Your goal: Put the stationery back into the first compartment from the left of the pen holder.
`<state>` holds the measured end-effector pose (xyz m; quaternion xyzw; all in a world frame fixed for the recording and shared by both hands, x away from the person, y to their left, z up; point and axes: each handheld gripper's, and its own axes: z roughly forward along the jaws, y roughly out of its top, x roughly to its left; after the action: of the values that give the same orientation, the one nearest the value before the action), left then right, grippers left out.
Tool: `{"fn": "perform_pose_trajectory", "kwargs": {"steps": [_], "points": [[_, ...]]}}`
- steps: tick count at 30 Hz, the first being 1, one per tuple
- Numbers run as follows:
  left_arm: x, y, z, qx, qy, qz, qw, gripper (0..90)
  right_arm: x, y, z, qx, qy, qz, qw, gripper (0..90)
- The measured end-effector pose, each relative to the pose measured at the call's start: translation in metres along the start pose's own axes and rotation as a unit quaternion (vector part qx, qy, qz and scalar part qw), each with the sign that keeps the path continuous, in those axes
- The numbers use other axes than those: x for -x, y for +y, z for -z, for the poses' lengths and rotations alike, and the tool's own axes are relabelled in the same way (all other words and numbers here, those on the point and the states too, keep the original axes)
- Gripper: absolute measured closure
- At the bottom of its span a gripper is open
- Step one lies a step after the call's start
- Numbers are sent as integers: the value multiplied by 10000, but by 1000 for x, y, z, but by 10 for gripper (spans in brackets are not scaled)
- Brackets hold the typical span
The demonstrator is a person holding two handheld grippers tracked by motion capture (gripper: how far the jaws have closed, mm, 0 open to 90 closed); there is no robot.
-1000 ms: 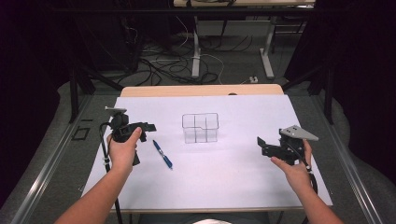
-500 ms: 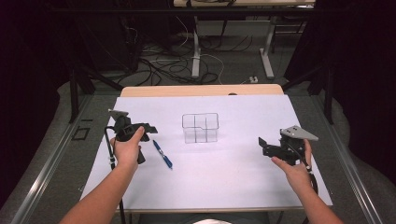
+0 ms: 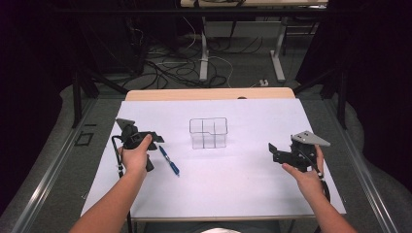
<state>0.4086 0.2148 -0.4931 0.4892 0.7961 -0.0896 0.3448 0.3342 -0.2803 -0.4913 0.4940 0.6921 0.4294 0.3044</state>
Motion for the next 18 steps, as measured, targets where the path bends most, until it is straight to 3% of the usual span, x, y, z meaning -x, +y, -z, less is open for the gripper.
{"fn": "perform_pose_trajectory", "kwargs": {"steps": [18], "points": [[-16, -4, -14, -65, -47, 323, 9994, 602, 0, -3, -4, -161, 134, -147, 9997, 116]]}}
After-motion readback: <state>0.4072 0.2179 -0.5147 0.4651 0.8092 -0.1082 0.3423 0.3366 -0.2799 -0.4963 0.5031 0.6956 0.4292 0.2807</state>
